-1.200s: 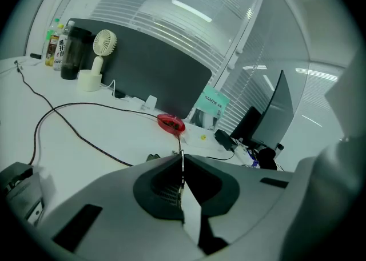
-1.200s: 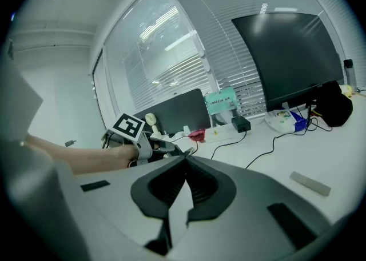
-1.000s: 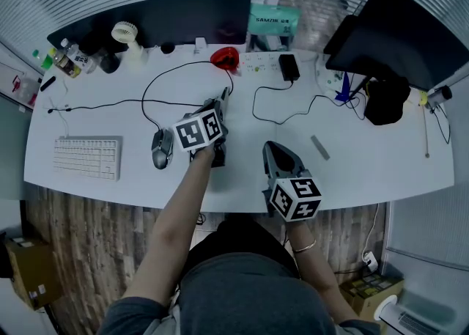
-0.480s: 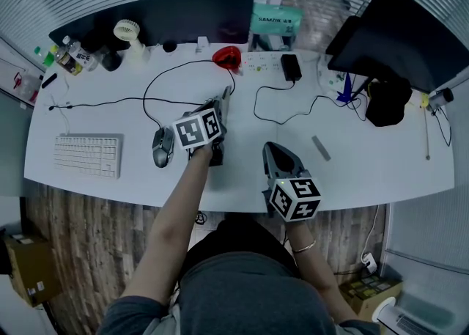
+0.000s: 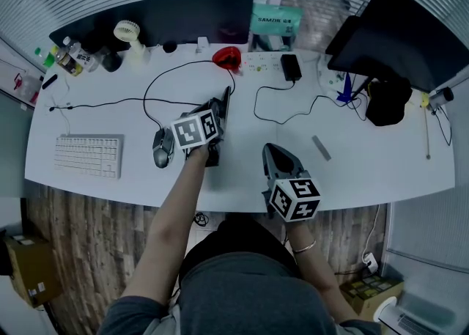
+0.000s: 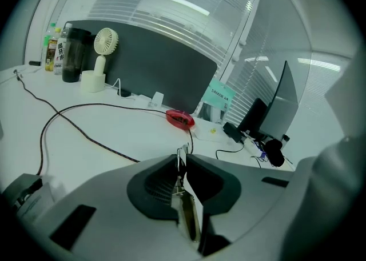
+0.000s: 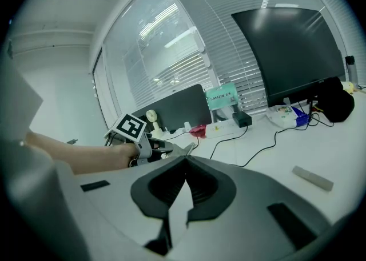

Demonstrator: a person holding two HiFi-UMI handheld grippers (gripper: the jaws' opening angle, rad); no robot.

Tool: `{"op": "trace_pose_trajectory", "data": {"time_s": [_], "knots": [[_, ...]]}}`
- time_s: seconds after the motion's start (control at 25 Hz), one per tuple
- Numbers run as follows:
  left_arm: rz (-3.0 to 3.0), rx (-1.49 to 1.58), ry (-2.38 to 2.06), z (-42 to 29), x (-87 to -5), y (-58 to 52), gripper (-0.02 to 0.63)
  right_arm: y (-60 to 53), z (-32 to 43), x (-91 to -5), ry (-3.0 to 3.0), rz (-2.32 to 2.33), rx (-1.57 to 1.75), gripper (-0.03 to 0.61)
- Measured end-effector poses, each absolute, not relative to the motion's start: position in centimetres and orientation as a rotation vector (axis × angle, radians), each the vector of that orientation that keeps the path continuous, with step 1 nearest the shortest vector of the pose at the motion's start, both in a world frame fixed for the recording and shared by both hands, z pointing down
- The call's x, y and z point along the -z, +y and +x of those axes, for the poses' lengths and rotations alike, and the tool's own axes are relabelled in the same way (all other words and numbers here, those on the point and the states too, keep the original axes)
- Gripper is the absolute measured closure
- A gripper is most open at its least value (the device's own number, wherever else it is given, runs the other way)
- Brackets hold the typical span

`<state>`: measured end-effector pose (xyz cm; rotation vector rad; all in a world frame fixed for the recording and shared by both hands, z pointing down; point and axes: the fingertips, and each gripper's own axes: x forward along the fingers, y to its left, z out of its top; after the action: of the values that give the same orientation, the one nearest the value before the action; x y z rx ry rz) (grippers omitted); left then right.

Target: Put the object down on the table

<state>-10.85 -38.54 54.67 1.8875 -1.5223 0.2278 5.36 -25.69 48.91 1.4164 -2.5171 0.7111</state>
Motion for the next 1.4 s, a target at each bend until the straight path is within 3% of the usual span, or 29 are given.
{"op": "trace_pose_trajectory", "data": {"time_s": [1.4], "knots": [[1.939,-0.349,-1.596,-12.7,-54.2,-36.6,0.515,-24.8,4.2,-49.2,-2.526,1.384,-0.708,0.575]]}}
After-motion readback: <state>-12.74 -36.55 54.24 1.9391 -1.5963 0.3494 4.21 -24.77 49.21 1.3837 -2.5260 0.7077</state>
